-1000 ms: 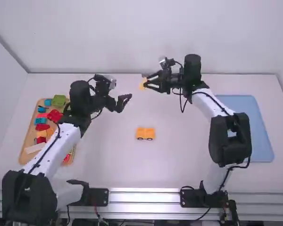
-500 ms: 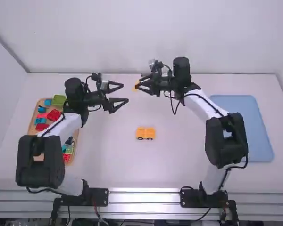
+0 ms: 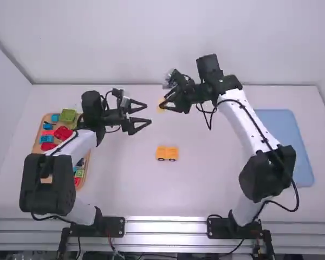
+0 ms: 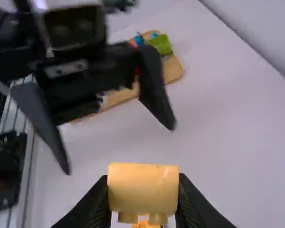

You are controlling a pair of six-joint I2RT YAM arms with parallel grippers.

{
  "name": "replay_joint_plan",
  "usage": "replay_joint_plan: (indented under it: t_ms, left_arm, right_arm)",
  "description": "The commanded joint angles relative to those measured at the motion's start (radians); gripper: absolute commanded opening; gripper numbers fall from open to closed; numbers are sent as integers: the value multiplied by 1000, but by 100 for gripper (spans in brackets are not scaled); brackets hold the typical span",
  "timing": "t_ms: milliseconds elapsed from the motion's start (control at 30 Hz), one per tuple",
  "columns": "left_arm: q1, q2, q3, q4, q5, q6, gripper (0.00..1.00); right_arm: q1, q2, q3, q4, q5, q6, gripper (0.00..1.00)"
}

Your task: Assemble lego blocks to make yellow taxi

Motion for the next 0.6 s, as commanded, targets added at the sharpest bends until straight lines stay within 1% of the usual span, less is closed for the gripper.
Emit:
replay_joint_plan:
  t_ms: [0, 133, 200, 267, 467, 500, 533, 567]
  left_arm:
    - [3, -4, 13, -47, 8, 104, 99]
    - [44, -4, 13, -142, -11, 179, 99]
    - [56, -4, 13, -185, -17, 232, 99]
    - [55, -4, 13, -197, -54, 234, 99]
    - [12, -21, 23, -267, -270, 229, 99]
    - [2, -32, 42, -320, -344, 235, 99]
    - [1, -33, 44, -327, -354, 238, 99]
    - [-8, -49, 70, -398, -437, 261, 99]
  right_arm:
    - [6, -8, 17, -14, 56, -141, 5]
    - [18, -8, 15, -13, 196, -42, 3]
    - [39, -8, 15, -35, 271, -26, 3]
    - [55, -8, 15, -52, 306, -26, 3]
    - [111, -8, 15, -113, 451, 10, 3]
    - [121, -7, 15, -127, 486, 42, 3]
    - [124, -6, 15, -130, 495, 50, 3]
    - [132, -1, 15, -145, 534, 77, 3]
